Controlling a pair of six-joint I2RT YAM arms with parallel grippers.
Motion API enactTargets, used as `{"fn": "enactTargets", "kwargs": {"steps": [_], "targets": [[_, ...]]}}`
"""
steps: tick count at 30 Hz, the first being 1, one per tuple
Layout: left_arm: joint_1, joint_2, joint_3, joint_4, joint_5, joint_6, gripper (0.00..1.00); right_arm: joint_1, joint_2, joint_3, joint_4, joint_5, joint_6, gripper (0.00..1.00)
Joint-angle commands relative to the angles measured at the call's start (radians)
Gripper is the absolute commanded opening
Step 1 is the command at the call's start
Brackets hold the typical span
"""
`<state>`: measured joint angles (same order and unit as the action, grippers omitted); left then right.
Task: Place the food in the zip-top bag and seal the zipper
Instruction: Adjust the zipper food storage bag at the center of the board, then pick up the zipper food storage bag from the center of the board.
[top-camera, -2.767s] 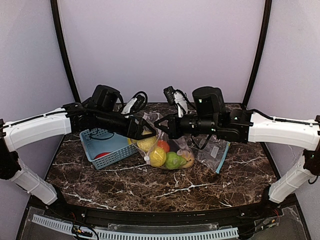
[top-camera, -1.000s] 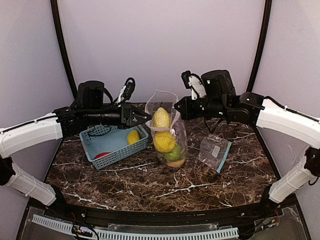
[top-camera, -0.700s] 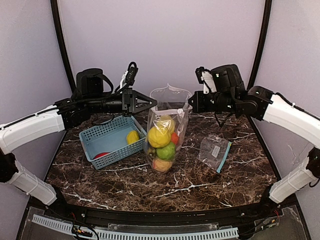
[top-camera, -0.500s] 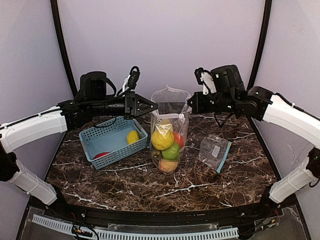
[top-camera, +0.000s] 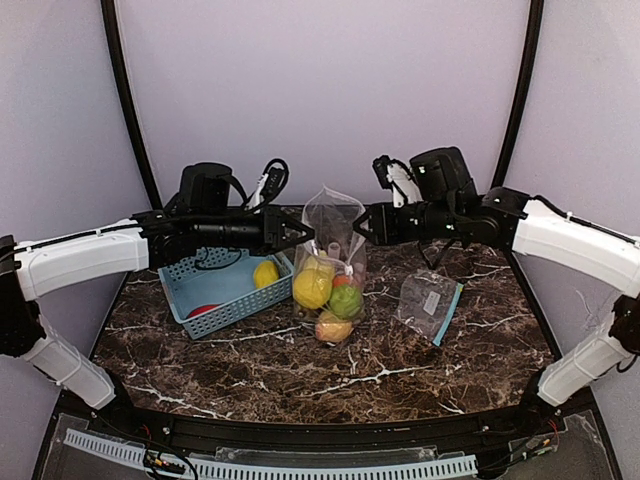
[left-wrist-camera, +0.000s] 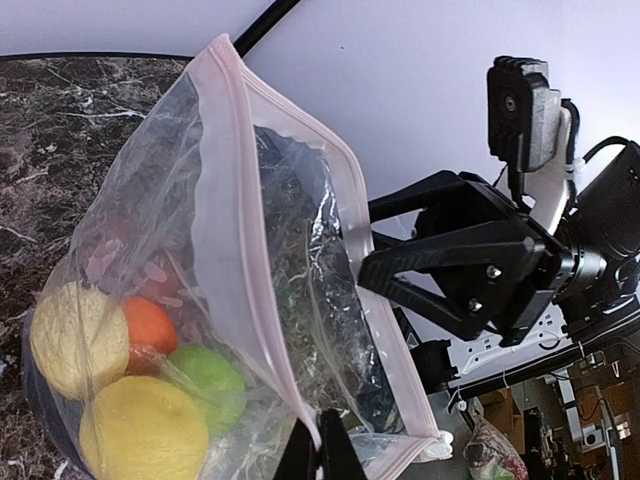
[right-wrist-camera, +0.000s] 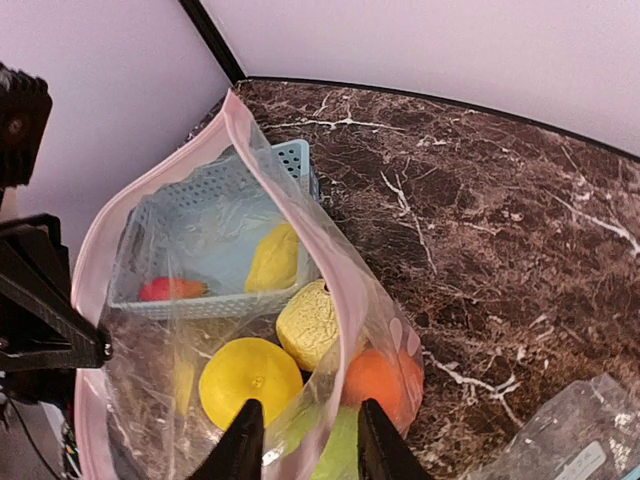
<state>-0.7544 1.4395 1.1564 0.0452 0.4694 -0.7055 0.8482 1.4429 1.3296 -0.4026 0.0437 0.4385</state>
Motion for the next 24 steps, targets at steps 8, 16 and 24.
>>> {"fn": "enactTargets", "kwargs": {"steps": [8,16,24], "targets": [[0.046,-0.082,-0.043,0.061,-0.103,-0.03,0.01,0.03,-0.291,-0.151,0.11,-0.075,-0.13,0.71],[0.062,-0.091,-0.05,0.059,-0.11,-0.039,0.01,0.186,-0.273,-0.246,0.203,-0.049,-0.13,0.59],[0.065,-0.097,-0.051,0.041,-0.115,-0.031,0.01,0.278,-0.194,-0.269,0.34,0.094,-0.108,0.41]]}}
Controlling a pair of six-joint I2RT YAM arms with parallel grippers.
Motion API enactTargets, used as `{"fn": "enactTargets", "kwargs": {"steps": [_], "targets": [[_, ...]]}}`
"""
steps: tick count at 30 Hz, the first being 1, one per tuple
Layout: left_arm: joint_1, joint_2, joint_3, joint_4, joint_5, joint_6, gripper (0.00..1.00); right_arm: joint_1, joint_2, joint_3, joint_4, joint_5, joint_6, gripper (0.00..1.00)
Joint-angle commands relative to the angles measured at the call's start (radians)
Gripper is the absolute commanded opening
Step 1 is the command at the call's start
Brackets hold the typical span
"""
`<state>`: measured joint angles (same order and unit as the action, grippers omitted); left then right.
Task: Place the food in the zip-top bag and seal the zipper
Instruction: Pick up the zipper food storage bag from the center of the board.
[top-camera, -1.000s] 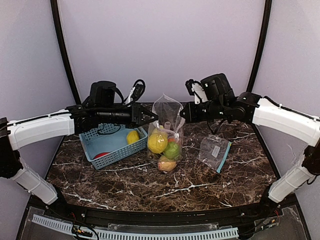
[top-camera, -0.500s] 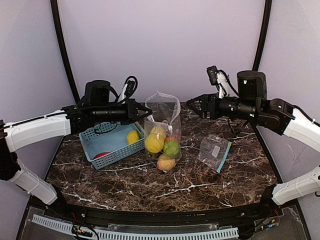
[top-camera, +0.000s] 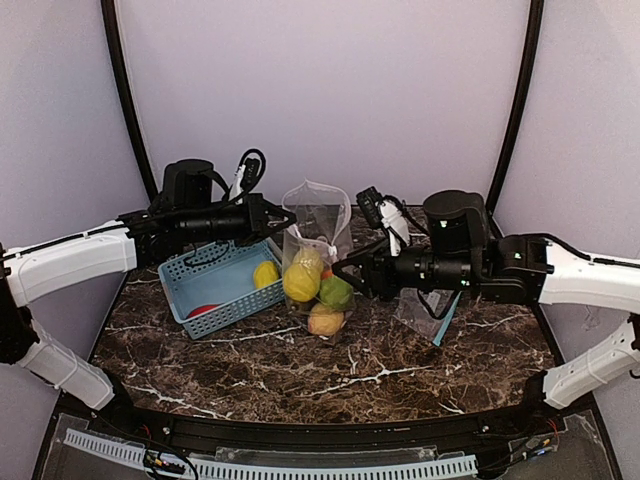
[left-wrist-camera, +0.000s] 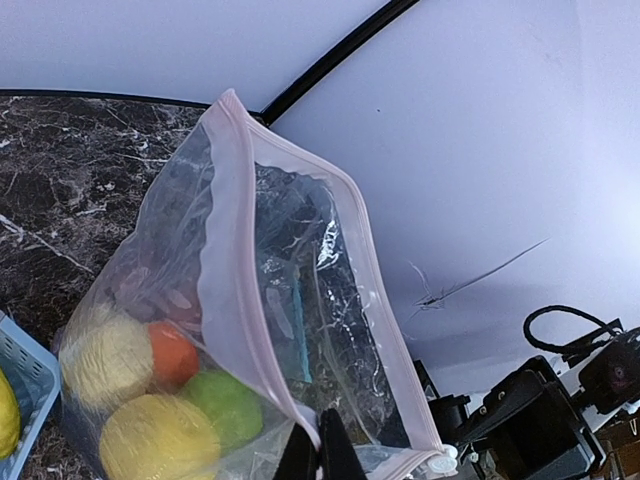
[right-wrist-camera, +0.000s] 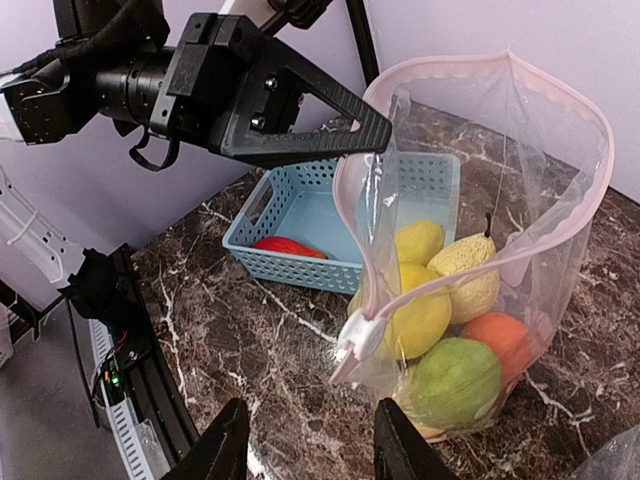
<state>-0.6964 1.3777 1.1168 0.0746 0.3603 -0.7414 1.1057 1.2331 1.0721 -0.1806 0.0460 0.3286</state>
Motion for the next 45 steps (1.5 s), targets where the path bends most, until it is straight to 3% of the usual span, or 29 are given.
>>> {"fn": "enactTargets", "kwargs": {"steps": [1,8,25,32,38,40,41,42,43,45], "targets": [[0.008,-0.036,-0.012,0.011,-0.006,0.007,0.01,0.022,0.024,-0.011,0.121,0.108,-0.001,0.38],[0.013,-0.035,-0.008,0.005,0.0,0.01,0.01,0.023,0.068,0.022,0.115,0.122,-0.039,0.3],[0.023,-0.03,-0.001,-0.004,0.013,0.016,0.01,0.025,0.149,0.072,0.122,0.134,-0.069,0.21],[0.032,-0.039,0.001,-0.022,0.022,0.035,0.01,0.025,0.155,0.094,0.116,0.154,-0.074,0.0],[0.044,-0.103,0.033,-0.061,0.109,0.168,0.02,0.023,0.093,0.102,0.156,0.003,-0.152,0.0],[0.044,-0.117,0.075,-0.129,0.193,0.248,0.13,0.021,0.082,0.121,0.152,-0.124,-0.19,0.0],[0.044,-0.125,0.098,-0.181,0.219,0.276,0.25,0.022,0.081,0.136,0.138,-0.177,-0.205,0.0],[0.045,-0.149,0.107,-0.232,0.247,0.332,0.31,0.02,0.081,0.15,0.121,-0.228,-0.218,0.0],[0.045,-0.163,0.12,-0.255,0.248,0.358,0.45,0.02,0.08,0.162,0.107,-0.274,-0.23,0.0],[0.044,-0.218,0.138,-0.329,0.22,0.477,0.62,0.016,0.08,0.179,0.08,-0.358,-0.25,0.0]]}}
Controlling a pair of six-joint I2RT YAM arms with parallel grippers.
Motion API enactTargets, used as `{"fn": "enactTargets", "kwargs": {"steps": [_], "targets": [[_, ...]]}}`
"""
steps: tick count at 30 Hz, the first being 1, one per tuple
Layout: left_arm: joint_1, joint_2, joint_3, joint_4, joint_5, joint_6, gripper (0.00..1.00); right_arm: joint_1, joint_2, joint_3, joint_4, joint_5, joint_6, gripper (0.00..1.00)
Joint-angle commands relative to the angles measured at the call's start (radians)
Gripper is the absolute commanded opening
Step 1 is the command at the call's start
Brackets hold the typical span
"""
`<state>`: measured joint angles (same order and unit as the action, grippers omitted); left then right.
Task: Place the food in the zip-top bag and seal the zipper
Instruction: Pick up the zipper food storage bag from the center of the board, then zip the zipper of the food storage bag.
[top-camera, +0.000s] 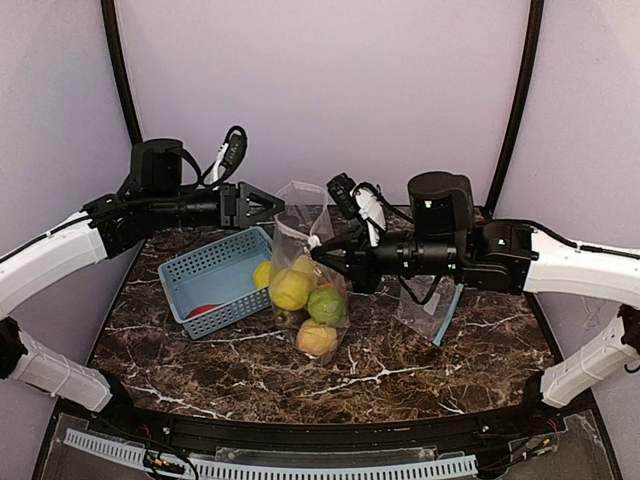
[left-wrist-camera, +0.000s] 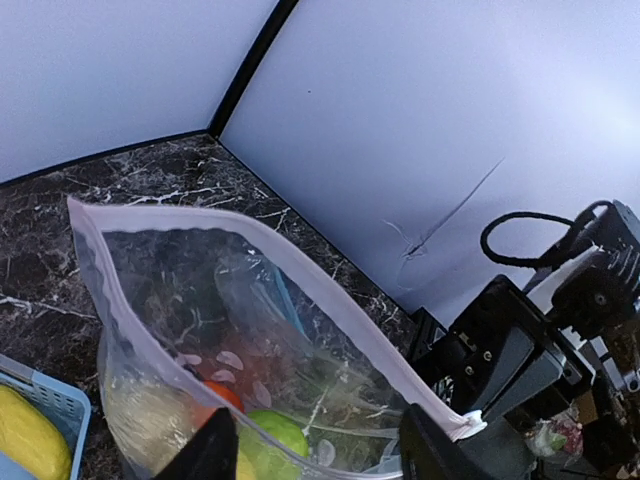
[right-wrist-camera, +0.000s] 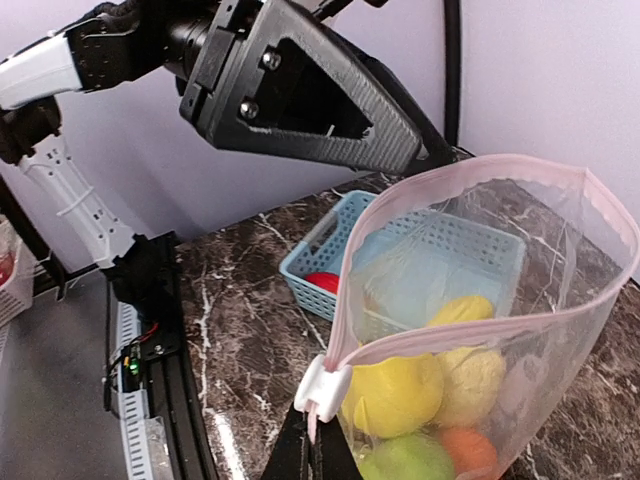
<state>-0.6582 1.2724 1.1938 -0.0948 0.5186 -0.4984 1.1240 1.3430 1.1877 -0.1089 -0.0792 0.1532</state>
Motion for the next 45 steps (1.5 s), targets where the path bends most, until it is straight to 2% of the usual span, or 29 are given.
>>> {"fn": "enactTargets", "kwargs": {"steps": [1,2,6,10,16,26,38,45], "targets": [[0.006,-0.148,0.069,-0.203,0.034,0.263,0.66,-0.008,-0.027,0.07,-0.004,-0.271,-0.081,0.0],[0.007,-0.162,0.09,-0.224,0.022,0.318,0.72,-0.014,-0.025,0.075,-0.016,-0.315,-0.085,0.0],[0.006,-0.184,0.172,-0.323,0.044,0.433,0.79,-0.042,-0.009,0.072,-0.039,-0.413,-0.087,0.0],[-0.002,-0.136,0.205,-0.351,0.21,0.48,0.8,-0.06,-0.002,0.05,-0.039,-0.437,-0.081,0.0],[-0.06,-0.049,0.19,-0.299,0.289,0.527,0.79,-0.08,0.004,0.028,-0.04,-0.469,-0.063,0.0],[-0.106,0.084,0.227,-0.236,0.371,0.524,0.66,-0.092,0.008,0.021,-0.044,-0.433,-0.049,0.0],[-0.158,0.161,0.261,-0.336,0.404,0.565,0.51,-0.118,0.015,0.015,-0.043,-0.447,-0.025,0.0],[-0.171,0.209,0.306,-0.408,0.385,0.613,0.33,-0.121,0.018,0.011,-0.044,-0.445,-0.016,0.0]]}}
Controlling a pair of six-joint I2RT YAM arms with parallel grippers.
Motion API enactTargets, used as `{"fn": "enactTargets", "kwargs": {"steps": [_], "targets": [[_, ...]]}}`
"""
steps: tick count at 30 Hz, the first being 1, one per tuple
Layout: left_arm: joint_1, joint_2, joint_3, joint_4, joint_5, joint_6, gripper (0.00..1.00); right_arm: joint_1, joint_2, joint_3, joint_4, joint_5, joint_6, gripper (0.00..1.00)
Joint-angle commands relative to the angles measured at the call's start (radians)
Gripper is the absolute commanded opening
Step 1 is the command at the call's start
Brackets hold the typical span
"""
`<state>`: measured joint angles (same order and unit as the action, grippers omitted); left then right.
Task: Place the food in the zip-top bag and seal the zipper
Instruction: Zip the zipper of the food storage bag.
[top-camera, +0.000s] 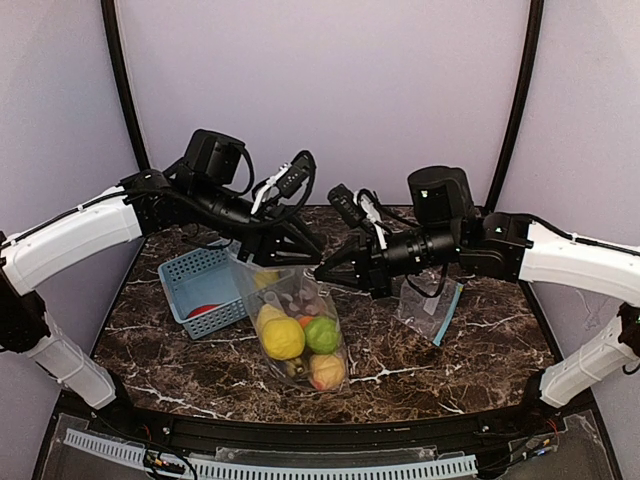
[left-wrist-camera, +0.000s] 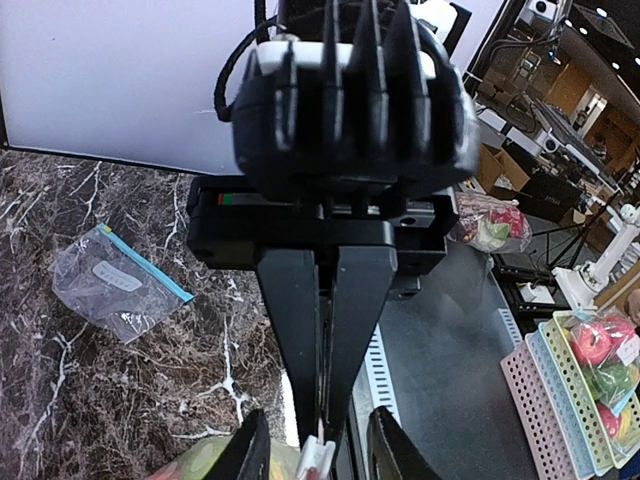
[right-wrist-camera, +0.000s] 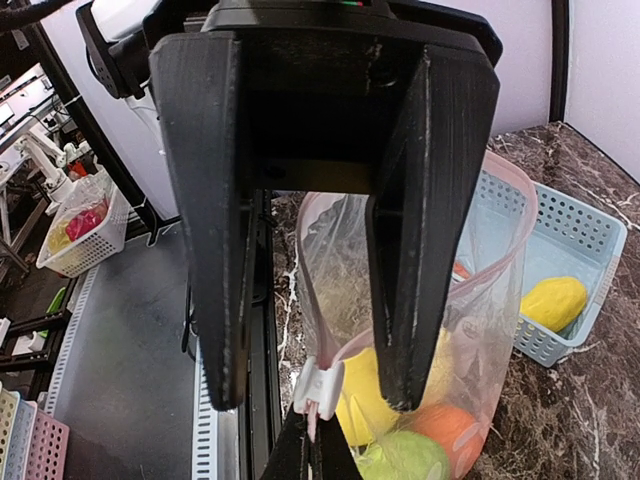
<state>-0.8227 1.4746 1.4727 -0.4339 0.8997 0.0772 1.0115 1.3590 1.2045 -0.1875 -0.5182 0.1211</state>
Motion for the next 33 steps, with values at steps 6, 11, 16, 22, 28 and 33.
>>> {"fn": "enactTargets", "kwargs": {"steps": [6,11,16,22,28,33], "targets": [[-0.008,0.011,0.025,-0.088,-0.012,0.046,0.25,-0.014,0.001,-0.009,0.037,0.008,0.029,0.0],[-0.01,0.009,0.019,-0.097,-0.014,0.049,0.22,-0.021,-0.002,-0.012,0.045,0.005,0.034,0.0],[-0.01,0.015,0.018,-0.109,-0.013,0.047,0.23,-0.022,0.002,-0.013,0.047,0.0,0.04,0.0],[-0.018,0.03,0.024,-0.125,-0.031,0.049,0.23,-0.024,0.009,-0.01,0.048,0.001,0.048,0.0],[-0.022,0.034,0.024,-0.13,-0.036,0.051,0.12,-0.024,0.009,-0.011,0.05,0.006,0.049,0.0],[-0.023,0.034,0.023,-0.146,-0.037,0.055,0.03,-0.032,-0.003,-0.019,0.055,0.027,0.067,0.0]]}}
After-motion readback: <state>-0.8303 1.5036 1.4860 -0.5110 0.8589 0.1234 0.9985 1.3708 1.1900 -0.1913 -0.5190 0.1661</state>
